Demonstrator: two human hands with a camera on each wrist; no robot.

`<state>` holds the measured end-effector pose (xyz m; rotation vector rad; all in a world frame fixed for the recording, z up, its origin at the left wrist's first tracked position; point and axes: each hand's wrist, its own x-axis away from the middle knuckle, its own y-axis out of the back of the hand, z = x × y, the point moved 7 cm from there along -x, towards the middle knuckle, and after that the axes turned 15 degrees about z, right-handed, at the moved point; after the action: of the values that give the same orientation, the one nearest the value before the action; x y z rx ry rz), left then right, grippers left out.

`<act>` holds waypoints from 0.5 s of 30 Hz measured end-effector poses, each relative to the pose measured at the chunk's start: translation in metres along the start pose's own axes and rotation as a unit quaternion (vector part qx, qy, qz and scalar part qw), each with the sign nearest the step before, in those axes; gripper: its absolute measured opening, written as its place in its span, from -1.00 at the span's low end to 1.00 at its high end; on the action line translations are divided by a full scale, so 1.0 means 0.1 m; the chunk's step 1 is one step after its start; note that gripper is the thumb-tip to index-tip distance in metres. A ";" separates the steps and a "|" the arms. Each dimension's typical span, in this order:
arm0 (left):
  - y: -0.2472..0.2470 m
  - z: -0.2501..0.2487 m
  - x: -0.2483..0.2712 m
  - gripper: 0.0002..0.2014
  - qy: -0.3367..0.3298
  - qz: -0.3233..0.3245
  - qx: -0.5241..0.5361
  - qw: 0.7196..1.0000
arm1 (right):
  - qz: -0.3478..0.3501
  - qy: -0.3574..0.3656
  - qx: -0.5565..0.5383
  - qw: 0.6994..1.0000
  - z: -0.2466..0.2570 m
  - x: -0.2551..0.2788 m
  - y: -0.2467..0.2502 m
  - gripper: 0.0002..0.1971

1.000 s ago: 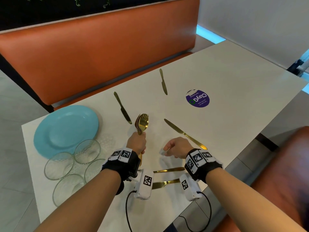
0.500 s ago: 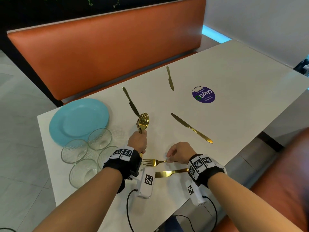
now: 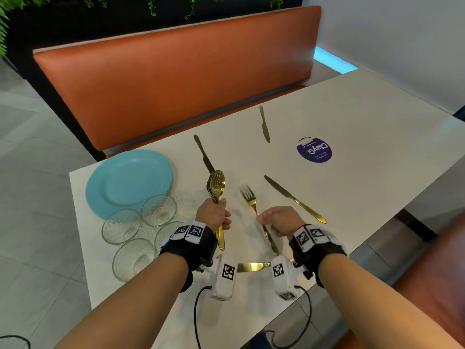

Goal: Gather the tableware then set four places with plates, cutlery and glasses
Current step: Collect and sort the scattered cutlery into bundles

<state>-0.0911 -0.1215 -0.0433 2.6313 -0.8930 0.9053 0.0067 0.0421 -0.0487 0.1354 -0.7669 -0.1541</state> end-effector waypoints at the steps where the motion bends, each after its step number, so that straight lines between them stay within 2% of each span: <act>1: -0.02 -0.01 0.00 -0.79 -0.003 0.002 0.008 1.000 | 0.006 0.010 -0.071 0.997 0.05 0.00 0.00 -0.94; 4: -0.09 -0.07 0.00 -0.81 -0.012 0.015 0.020 1.000 | 0.054 0.015 -0.137 0.989 0.23 -0.09 -0.12 -0.94; 9: -0.15 -0.15 -0.07 -0.68 -0.032 0.031 -0.052 0.998 | 0.131 0.011 -0.085 0.988 0.51 -0.15 -0.41 -0.86; 12: -0.15 -0.11 -0.15 -0.64 -0.026 0.028 -0.037 0.999 | 0.131 0.015 -0.055 0.990 0.55 -0.20 -0.46 -0.82; 15: -0.12 -0.01 -0.28 -0.58 -0.021 0.022 -0.016 0.999 | 0.103 0.042 -0.047 0.993 0.55 -0.24 -0.42 -0.85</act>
<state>-0.1013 -0.0980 -0.0601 2.6220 -0.9703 0.8427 -0.0528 0.0014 -0.0330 -0.0270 -0.6837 0.0114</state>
